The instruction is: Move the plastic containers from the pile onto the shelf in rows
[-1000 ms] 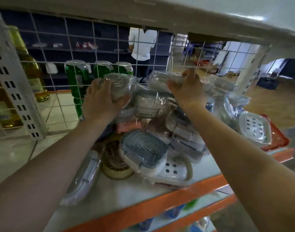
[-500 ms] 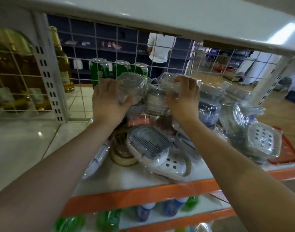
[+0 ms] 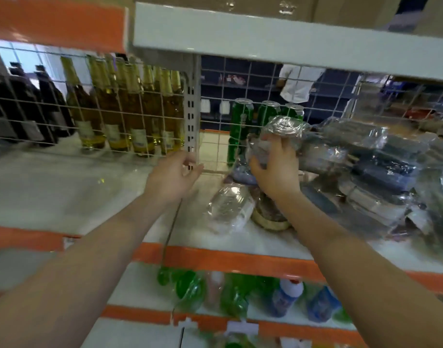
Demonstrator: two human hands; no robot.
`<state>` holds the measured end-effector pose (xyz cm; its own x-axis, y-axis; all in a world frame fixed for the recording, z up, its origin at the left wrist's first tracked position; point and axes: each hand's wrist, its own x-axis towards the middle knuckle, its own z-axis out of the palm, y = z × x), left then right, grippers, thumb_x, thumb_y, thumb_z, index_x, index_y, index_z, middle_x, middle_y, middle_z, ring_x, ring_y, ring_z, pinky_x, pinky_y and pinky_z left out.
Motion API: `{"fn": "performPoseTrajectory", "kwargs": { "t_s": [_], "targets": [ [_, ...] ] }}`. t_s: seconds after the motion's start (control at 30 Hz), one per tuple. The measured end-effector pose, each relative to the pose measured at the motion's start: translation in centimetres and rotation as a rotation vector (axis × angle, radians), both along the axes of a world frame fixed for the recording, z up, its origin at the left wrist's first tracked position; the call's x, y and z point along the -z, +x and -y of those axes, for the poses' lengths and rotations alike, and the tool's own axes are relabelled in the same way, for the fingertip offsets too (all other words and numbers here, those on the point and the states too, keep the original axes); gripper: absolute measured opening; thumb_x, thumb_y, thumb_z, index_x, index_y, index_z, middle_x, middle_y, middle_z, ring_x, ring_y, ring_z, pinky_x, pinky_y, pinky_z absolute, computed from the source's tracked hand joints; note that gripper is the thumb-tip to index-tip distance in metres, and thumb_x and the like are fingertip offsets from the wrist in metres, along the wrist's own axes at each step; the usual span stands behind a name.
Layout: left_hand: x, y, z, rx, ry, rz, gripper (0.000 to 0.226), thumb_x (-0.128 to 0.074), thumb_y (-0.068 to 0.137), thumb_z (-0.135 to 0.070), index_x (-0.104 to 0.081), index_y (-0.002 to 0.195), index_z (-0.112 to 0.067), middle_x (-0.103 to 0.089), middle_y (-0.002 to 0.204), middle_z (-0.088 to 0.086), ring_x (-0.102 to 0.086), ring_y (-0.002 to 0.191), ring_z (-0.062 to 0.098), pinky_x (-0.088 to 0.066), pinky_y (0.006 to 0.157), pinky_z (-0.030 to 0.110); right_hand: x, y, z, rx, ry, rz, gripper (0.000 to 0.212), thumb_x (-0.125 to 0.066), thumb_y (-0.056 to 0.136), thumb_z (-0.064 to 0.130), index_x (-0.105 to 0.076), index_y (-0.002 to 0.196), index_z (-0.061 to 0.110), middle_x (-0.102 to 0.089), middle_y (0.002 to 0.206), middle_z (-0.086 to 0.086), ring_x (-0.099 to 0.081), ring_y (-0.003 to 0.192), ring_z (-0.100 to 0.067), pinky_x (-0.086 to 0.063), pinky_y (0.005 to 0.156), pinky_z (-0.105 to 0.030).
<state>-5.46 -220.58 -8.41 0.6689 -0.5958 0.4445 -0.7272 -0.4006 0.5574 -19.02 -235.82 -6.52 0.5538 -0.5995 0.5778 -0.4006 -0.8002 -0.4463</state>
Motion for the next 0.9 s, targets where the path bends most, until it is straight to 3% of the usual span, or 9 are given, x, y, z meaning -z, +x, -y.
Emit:
{"fn": "performPoseTrajectory", "kwargs": {
  "t_s": [0.1, 0.27, 0.4, 0.63, 0.8, 0.9],
  "targets": [
    [0.0, 2.0, -5.3, 0.023, 0.094, -0.072, 0.028, -0.056, 0.092, -0.034, -0.062, 0.109, -0.013, -0.061, 0.11, 0.003, -0.057, 0.103, 0.021, -0.046, 0.086, 0.035, 0.5, 2.2, -4.6, -0.066, 0.047, -0.02, 0.044, -0.061, 0.087, 0.025, -0.049, 0.127, 0.01, -0.05, 0.124, -0.016, -0.048, 0.112, -0.033, -0.04, 0.09, -0.042],
    [0.1, 4.8, -14.2, 0.045, 0.287, -0.134, 0.024, -0.056, 0.093, -0.033, -0.061, 0.108, -0.014, -0.058, 0.099, 0.0, -0.055, 0.09, 0.015, -0.041, 0.077, 0.026, 2.0, 5.4, -12.6, -0.149, 0.119, -0.064, 0.033, -0.058, 0.089, 0.024, -0.054, 0.12, 0.011, -0.055, 0.119, -0.012, -0.053, 0.108, -0.029, -0.045, 0.085, -0.039],
    [0.7, 6.4, -20.1, -0.037, 0.291, -0.184, 0.023, -0.06, 0.091, -0.03, -0.063, 0.105, -0.013, -0.059, 0.094, 0.001, -0.06, 0.092, 0.022, -0.049, 0.085, 0.034, 3.6, 8.2, -18.0, -0.208, 0.161, -0.112, 0.031, -0.055, 0.091, 0.029, -0.052, 0.12, 0.017, -0.054, 0.119, -0.004, -0.054, 0.105, -0.022, -0.04, 0.077, -0.028],
    [0.9, 9.3, -28.9, -0.15, 0.364, -0.222, 0.026, -0.059, 0.092, -0.029, -0.061, 0.111, -0.011, -0.061, 0.097, 0.005, -0.059, 0.094, 0.023, -0.04, 0.075, 0.025, 4.5, 15.0, -26.0, -0.362, 0.197, -0.26, 0.029, -0.053, 0.092, 0.03, -0.052, 0.118, 0.017, -0.056, 0.115, -0.003, -0.054, 0.094, -0.02, -0.037, 0.07, -0.027],
    [1.6, 12.4, -33.7, -0.268, 0.342, -0.259, 0.029, -0.057, 0.092, -0.03, -0.057, 0.116, -0.013, -0.056, 0.093, -0.001, -0.053, 0.082, 0.016, -0.036, 0.068, 0.023, 5.1, 19.7, -29.7, -0.461, 0.178, -0.364, 0.031, -0.054, 0.091, 0.031, -0.051, 0.118, 0.017, -0.056, 0.115, -0.004, -0.053, 0.086, -0.017, -0.04, 0.071, -0.028],
    [1.9, 14.9, -35.7, -0.312, 0.351, -0.265, 0.025, -0.058, 0.092, -0.029, -0.061, 0.11, -0.012, -0.061, 0.099, 0.004, -0.052, 0.083, 0.016, -0.037, 0.069, 0.023, 5.2, 23.3, -31.2, -0.494, 0.181, -0.405, 0.032, -0.053, 0.09, 0.032, -0.051, 0.119, 0.018, -0.056, 0.114, -0.004, -0.056, 0.092, -0.02, -0.041, 0.072, -0.029]
  ]
}}
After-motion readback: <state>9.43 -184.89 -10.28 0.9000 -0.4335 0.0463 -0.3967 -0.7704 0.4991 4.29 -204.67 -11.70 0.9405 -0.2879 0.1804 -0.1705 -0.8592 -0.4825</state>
